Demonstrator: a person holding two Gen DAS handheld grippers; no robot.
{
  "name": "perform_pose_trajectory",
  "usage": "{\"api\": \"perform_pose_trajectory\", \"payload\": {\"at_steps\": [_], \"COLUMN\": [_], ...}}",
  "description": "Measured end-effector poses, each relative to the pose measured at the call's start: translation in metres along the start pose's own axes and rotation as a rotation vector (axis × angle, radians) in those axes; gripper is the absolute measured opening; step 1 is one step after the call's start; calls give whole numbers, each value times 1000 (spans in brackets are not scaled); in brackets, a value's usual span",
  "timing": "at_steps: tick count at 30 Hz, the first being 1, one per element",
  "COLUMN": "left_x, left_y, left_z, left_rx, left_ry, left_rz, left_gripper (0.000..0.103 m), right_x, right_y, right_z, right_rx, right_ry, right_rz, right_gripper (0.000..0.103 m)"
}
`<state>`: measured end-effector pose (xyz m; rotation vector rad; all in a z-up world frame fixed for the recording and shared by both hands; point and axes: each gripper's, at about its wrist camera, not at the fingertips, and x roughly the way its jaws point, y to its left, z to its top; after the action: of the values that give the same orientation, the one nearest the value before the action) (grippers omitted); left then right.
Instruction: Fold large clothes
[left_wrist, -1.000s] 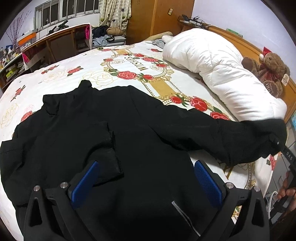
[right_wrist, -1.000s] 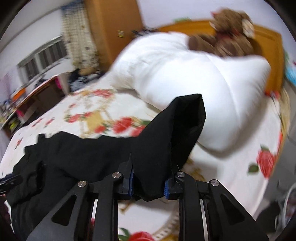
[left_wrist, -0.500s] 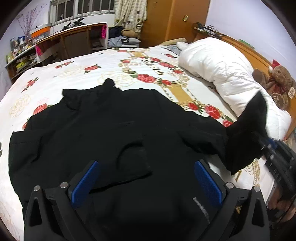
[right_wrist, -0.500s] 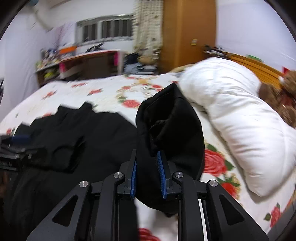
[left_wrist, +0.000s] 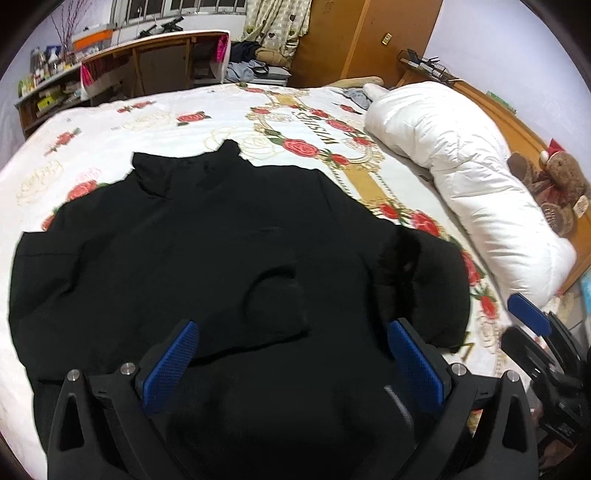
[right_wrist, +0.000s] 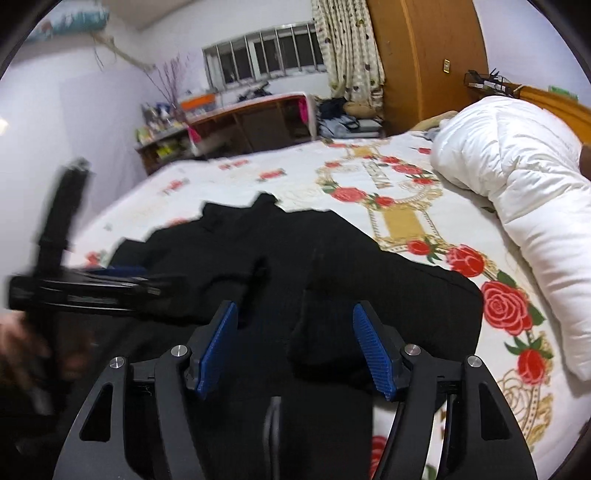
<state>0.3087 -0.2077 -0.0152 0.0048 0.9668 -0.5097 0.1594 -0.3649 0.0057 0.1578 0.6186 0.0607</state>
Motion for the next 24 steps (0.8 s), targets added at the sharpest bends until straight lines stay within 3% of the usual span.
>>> {"api": "perform_pose_trajectory", "payload": {"at_steps": [5, 11, 15, 22, 24], "left_x": [12, 52, 75, 112, 116], "left_y": [-15, -53, -73, -96, -100], "left_z": [-1, -4, 1, 7, 9], "left_rx": [-3, 59, 61, 97, 106], "left_ry": [30, 128, 153, 205, 201], "left_rz": [-76, -150, -190, -169, -157], "left_gripper": [103, 103, 103, 97, 86], "right_x": [-25, -36, -38, -28, -23], "right_y": [-10, -35, -51, -80, -87], "right_z": [-5, -20, -25, -37, -40], "right_rx": [12, 13, 50, 128, 143], "right_ry": [-3, 21, 14, 21, 36], "right_rz": [-30, -204, -221, -258, -274], "right_gripper": [65, 65, 66, 69, 69]}}
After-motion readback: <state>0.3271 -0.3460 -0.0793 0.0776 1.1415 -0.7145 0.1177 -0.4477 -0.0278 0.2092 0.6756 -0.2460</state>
